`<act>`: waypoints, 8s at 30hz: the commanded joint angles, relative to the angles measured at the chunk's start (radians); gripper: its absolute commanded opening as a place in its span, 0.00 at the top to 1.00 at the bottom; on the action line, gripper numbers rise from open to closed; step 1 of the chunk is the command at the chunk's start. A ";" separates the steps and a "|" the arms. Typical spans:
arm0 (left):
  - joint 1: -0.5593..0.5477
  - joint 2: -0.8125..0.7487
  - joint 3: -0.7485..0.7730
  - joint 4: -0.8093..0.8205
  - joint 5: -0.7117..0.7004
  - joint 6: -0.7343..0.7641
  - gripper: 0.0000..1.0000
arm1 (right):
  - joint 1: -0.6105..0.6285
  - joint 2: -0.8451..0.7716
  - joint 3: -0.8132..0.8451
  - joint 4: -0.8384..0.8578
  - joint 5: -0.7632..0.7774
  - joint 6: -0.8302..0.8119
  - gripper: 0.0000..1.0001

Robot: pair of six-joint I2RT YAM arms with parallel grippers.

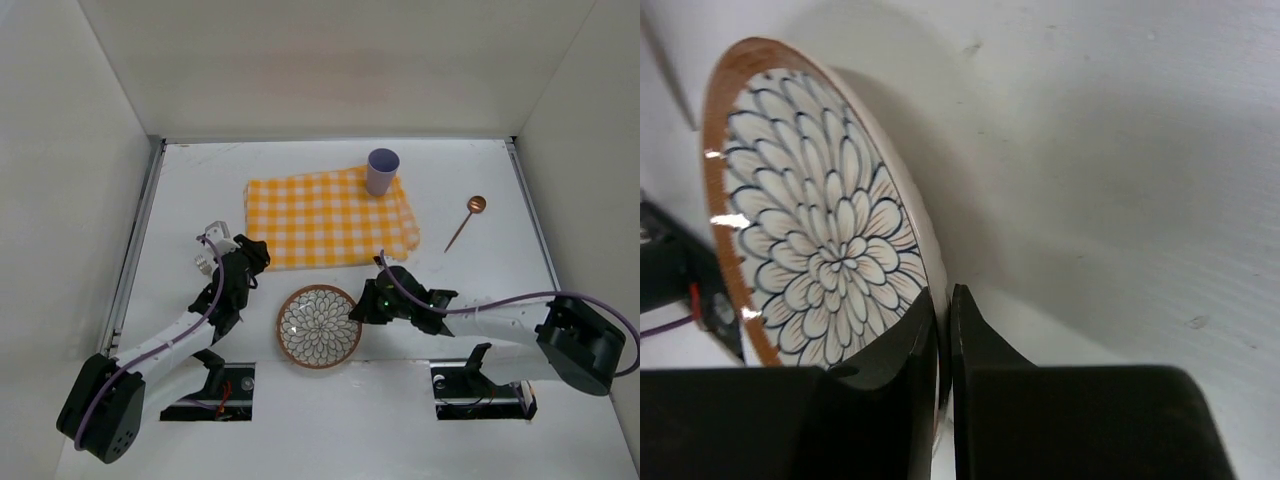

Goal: Set the dinner table for one person

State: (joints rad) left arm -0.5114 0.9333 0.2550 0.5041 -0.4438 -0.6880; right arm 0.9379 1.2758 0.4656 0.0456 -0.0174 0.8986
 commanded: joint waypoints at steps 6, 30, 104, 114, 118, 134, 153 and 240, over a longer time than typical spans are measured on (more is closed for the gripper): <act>0.035 -0.047 -0.010 0.013 -0.062 0.002 0.65 | -0.105 -0.198 0.076 0.074 -0.003 -0.004 0.91; 0.017 -0.070 -0.023 0.005 -0.078 -0.022 0.65 | -0.406 0.490 0.634 0.391 -0.070 0.129 0.91; -0.022 0.038 -0.019 0.073 -0.012 -0.064 0.64 | -0.897 0.395 0.478 -0.147 0.511 -0.345 0.73; -0.029 0.075 -0.013 0.096 0.010 -0.065 0.64 | -0.903 0.359 0.511 -0.145 0.472 -0.348 0.65; -0.017 0.065 -0.019 0.096 0.010 -0.067 0.64 | -0.926 0.402 0.542 -0.147 0.419 -0.345 0.67; -0.012 0.071 -0.020 0.096 0.010 -0.071 0.64 | -0.925 0.539 0.579 -0.138 0.404 -0.339 0.81; 0.003 0.073 -0.028 0.105 0.042 -0.097 0.64 | -0.565 0.125 0.438 -0.197 0.508 -0.486 0.94; 0.133 -0.090 0.155 -0.941 -0.131 -0.203 0.64 | -0.250 0.080 0.271 0.191 0.252 -0.331 0.77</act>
State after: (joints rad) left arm -0.3836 0.8089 0.3763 -0.4206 -0.5556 -0.8955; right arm 0.6823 1.3518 0.7288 0.1654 0.2474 0.5587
